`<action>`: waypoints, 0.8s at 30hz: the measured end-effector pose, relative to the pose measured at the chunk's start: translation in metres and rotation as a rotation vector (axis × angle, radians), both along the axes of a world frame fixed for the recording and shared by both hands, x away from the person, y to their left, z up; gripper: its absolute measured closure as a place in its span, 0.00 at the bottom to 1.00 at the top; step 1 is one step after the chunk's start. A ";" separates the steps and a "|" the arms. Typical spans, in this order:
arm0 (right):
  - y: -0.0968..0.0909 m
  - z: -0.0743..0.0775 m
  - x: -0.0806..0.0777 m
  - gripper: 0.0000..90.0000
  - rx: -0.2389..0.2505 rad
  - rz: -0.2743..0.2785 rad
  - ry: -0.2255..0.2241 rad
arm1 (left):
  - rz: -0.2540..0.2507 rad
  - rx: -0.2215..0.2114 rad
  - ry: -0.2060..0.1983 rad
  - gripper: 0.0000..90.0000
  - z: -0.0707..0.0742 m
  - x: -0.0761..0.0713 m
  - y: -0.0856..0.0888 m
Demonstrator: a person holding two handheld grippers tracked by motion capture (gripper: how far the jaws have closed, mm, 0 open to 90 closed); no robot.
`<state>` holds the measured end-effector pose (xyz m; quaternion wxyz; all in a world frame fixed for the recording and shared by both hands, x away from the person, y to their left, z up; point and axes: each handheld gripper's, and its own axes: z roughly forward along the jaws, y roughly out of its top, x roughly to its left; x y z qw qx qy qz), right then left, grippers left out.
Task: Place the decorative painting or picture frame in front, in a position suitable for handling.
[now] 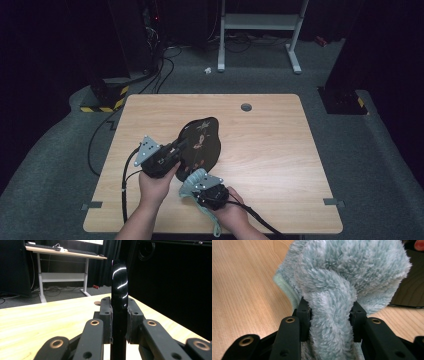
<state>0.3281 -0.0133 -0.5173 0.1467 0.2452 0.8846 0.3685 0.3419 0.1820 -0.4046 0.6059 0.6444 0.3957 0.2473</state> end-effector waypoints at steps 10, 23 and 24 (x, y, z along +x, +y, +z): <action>0.012 0.075 -0.005 0.69 0.115 0.003 -0.142 | 0.003 -0.004 0.003 0.87 0.000 0.000 0.000; -0.001 0.014 0.008 0.69 0.013 -0.027 -0.033 | -0.001 -0.008 0.003 0.87 0.000 0.000 0.000; -0.004 0.008 0.009 0.69 -0.007 -0.027 -0.016 | -0.001 -0.006 0.002 0.87 0.000 0.000 0.000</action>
